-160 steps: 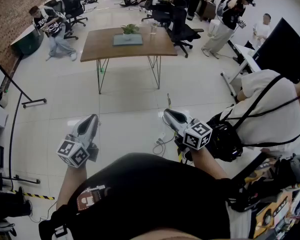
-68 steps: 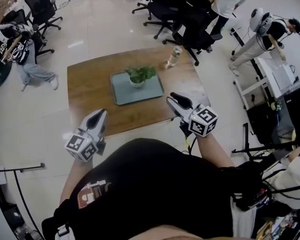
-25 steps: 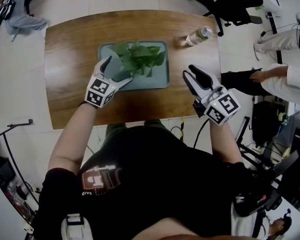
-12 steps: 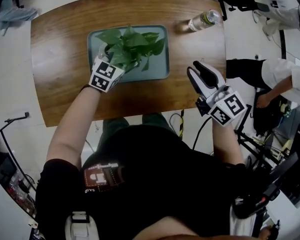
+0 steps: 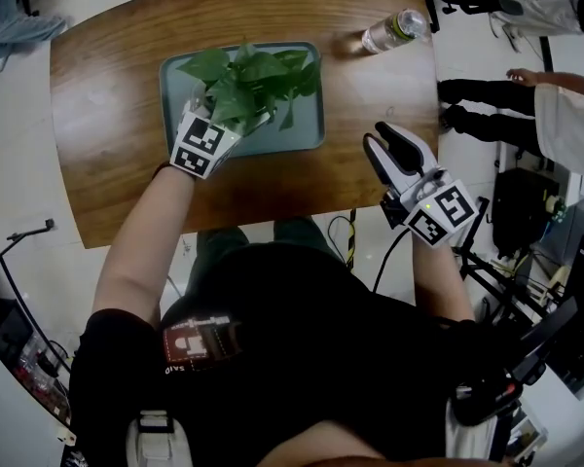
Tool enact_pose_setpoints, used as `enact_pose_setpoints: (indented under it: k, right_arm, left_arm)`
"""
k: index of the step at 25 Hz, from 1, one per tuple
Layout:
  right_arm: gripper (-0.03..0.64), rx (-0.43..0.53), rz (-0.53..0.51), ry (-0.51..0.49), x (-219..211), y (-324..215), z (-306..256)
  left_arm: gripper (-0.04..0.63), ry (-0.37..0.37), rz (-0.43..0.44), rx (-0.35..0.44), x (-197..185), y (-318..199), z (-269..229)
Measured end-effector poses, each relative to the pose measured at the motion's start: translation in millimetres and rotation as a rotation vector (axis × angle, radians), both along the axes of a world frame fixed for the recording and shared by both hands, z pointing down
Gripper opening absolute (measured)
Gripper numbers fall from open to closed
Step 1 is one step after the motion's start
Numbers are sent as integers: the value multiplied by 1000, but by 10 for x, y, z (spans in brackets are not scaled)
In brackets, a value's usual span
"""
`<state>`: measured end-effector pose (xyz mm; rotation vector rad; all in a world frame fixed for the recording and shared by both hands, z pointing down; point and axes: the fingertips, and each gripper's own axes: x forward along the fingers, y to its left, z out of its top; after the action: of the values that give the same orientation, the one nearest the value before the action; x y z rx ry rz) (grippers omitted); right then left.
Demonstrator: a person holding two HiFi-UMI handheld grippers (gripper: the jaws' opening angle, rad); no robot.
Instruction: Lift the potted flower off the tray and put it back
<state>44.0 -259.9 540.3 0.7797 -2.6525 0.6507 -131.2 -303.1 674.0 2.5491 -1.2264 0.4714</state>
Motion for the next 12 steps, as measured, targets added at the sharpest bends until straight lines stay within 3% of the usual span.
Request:
enact_pose_setpoints:
  k: [12]
  right_arm:
    - [127, 68, 99, -29, 519, 0, -423]
  left_arm:
    - [496, 70, 133, 106, 829, -196, -1255]
